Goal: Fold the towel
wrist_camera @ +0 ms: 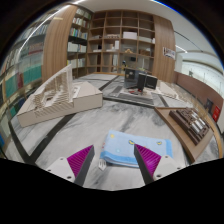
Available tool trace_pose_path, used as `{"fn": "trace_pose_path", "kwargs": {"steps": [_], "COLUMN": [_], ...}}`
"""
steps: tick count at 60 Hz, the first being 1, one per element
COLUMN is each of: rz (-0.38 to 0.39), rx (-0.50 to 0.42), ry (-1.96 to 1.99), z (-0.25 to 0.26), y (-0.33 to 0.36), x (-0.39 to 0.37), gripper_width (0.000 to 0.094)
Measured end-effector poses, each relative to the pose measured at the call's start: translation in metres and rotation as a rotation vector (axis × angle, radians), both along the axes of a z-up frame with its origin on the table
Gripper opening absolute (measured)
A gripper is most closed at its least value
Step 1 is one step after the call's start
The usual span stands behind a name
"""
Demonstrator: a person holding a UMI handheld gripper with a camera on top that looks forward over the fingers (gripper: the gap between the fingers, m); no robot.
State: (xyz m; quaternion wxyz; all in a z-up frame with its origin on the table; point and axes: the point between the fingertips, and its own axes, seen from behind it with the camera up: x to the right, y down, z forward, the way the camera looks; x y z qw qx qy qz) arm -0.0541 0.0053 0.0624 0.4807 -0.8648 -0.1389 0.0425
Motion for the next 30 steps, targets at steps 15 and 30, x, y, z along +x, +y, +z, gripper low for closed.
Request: {"fn": "trace_pose_path", "kwargs": {"steps": [15,30], "rz": [0.041,-0.008], "rx": [-0.073,-0.017], "ry": [-0.085,-0.138], "z": [-0.065,-0.074], "y": [0.053,0.068], "x": [-0.039,-0.027], "gripper_width": [0.0601,0.0024]}}
